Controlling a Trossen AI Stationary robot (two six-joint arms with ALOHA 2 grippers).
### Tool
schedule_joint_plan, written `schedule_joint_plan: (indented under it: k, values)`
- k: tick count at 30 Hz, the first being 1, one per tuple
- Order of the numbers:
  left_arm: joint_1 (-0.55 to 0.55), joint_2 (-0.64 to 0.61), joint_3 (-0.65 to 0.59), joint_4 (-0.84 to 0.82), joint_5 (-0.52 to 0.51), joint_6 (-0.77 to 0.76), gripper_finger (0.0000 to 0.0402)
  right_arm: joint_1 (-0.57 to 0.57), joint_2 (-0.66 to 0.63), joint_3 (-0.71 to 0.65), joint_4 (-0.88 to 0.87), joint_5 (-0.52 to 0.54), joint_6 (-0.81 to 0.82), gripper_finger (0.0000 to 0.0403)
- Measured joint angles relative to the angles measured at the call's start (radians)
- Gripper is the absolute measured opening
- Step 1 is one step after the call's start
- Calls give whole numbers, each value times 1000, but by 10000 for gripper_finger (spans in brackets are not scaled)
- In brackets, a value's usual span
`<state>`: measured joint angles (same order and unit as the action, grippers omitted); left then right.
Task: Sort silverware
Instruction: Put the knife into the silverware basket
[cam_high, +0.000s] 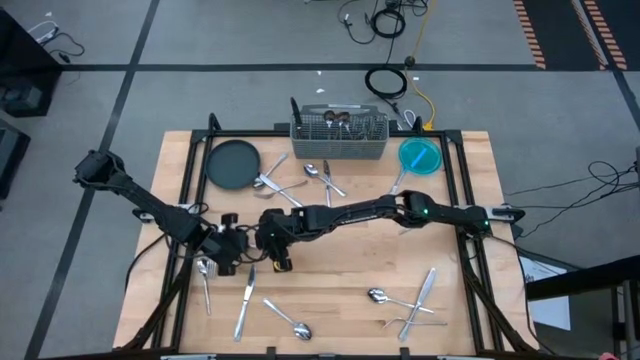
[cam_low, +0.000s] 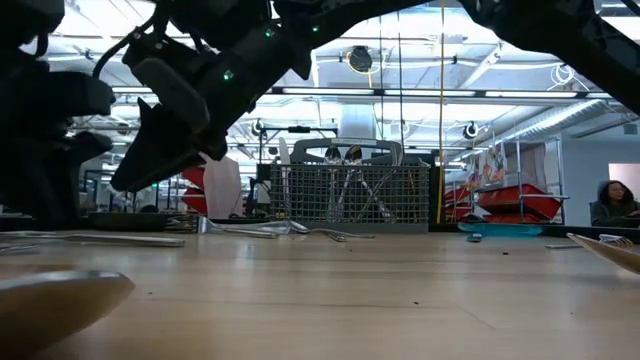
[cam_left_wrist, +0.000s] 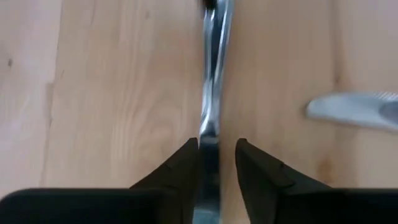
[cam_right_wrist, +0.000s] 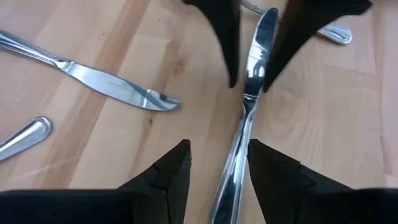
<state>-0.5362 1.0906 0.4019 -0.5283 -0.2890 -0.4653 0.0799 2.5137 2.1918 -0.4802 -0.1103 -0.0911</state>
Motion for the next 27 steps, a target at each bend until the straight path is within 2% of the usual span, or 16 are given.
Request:
schedule_joint_plan:
  k: [6, 13, 20, 24, 27]
  values:
    - [0, 0, -1, -72, 0, -27, 139, 0, 0, 0, -1, -4, 0, 148]
    - [1, 0, -5, -60, -14, -53, 157, 0, 0, 0, -2, -48, 1, 148]
    - [1, -4, -85, 12, 27, -100, 158, -1, 0, 0, -2, -47, 2, 148]
    - [-1, -7, -114, 18, 12, -162, 147, -1, 0, 0, -2, -46, 5, 148]
    - [-2, -9, -125, 26, 33, -176, 109, -2, 0, 0, 1, -46, 20, 148]
